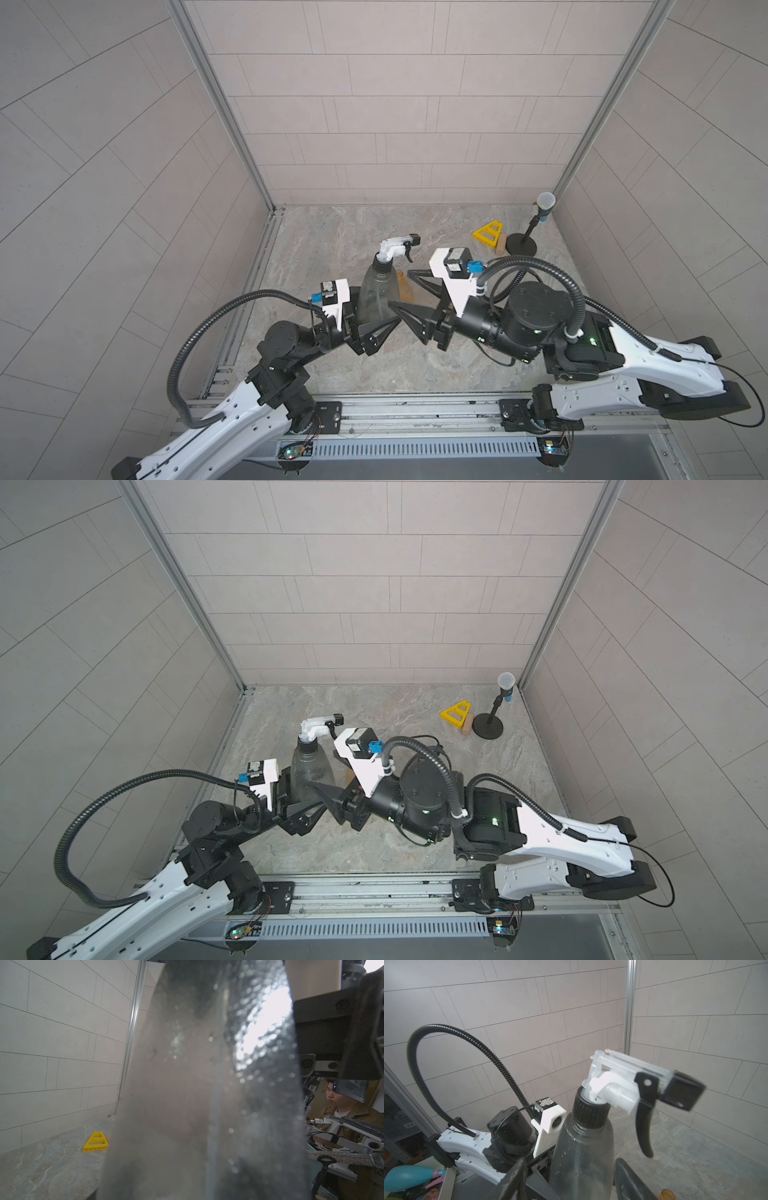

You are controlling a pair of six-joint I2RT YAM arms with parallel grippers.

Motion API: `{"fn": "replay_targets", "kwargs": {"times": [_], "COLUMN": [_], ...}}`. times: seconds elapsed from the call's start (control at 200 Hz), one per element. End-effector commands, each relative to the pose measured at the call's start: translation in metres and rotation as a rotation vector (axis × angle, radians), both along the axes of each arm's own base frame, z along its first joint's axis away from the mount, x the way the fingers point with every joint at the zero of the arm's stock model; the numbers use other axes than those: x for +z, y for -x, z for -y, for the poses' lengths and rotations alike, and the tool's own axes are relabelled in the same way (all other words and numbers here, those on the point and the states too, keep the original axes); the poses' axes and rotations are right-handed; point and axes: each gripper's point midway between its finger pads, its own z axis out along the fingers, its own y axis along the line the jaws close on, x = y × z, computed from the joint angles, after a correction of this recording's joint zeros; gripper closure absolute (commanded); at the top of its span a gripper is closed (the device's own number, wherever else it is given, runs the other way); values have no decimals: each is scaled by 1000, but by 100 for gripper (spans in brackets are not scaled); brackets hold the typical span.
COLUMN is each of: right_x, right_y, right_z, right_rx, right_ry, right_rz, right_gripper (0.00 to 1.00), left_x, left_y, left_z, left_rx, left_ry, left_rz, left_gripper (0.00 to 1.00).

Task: Attach spray nozzles to spray bottles
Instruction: Screw the spray nozzle on the spray bottle.

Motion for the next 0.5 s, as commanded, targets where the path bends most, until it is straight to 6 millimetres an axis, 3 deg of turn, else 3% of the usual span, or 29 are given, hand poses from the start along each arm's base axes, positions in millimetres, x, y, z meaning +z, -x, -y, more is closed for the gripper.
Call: {"fn": "replay_targets", "kwargs": {"times": [0.0, 0.105, 0.225, 0.355, 0.495], "right_x": [12, 17, 20, 15, 16], "right_y": [12, -2, -28, -58, -66], "right_z": [23, 51, 71, 67, 50], "right_rx": [46, -56, -133, -128, -95], "right_ry": [-20, -17, -2, 10, 38], "right_rz": [53, 96, 90, 15, 9], "right_gripper": [45, 57, 58, 60, 61], "left_x": [31, 34, 35, 37, 36], "left_y": [10, 15, 19, 25, 25], "left_z": [-9, -9, -9, -5, -4], "left_rx": [-6, -31, -53, -100, -108], "left_ry": [74, 83, 92, 96, 92], "left_rz": [69, 78, 82, 87, 83], "left_gripper": [100, 100, 100, 100, 100]}}
